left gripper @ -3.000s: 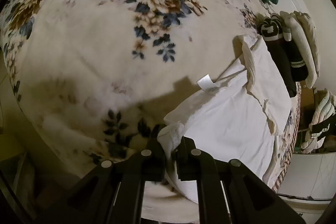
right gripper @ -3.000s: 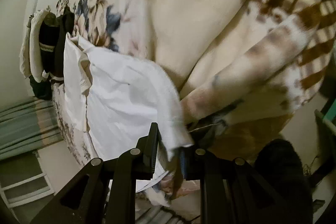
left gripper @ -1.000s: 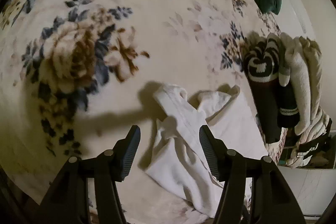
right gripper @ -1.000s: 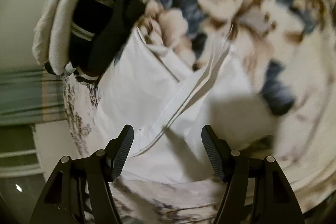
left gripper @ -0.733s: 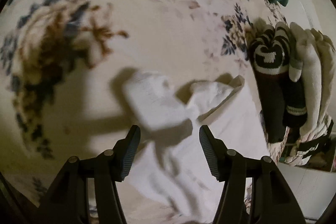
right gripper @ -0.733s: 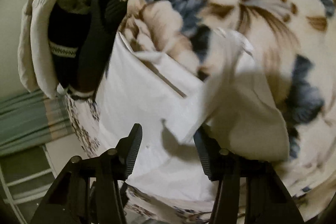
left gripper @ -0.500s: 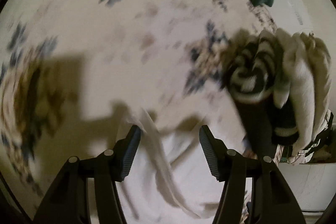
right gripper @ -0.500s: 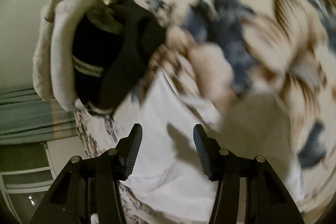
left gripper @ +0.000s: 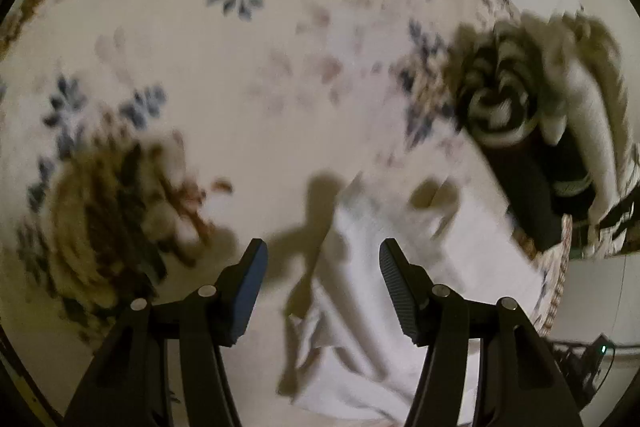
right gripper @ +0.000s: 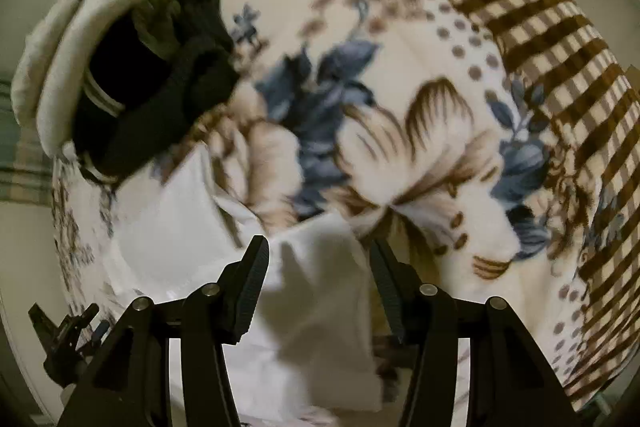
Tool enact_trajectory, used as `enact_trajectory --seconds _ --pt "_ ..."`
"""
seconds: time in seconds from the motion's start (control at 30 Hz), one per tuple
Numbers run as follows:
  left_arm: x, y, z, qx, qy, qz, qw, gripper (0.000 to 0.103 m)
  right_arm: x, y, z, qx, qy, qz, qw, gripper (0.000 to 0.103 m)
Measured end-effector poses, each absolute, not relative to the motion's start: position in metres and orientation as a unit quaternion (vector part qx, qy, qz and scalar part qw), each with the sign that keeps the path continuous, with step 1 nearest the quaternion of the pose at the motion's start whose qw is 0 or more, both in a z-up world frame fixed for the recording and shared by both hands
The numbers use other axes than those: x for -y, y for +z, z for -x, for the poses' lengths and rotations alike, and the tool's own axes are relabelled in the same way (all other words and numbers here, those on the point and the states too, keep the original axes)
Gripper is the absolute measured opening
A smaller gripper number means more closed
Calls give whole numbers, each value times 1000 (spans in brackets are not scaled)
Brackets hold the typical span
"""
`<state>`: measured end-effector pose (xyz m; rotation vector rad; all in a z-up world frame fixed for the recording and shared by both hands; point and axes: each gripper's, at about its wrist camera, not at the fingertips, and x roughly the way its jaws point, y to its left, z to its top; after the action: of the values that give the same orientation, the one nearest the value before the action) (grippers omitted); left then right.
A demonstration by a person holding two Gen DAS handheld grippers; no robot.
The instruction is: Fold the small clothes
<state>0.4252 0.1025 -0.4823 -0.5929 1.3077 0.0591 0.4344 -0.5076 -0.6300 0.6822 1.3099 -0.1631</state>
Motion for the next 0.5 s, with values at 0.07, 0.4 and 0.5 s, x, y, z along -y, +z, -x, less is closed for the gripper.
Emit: enact_trajectory --seconds 0.07,0.4,0.5 --pt "-99 -500 -428 -608 11 283 741 56 508 -642 -438 -607 -70 -312 727 55" --pt "-72 -502 -461 -596 -32 226 770 4 491 -666 -446 -612 -30 -333 717 6" --pt "-81 -492 -464 -580 -32 227 782 3 491 -648 -445 -590 -31 -326 738 5"
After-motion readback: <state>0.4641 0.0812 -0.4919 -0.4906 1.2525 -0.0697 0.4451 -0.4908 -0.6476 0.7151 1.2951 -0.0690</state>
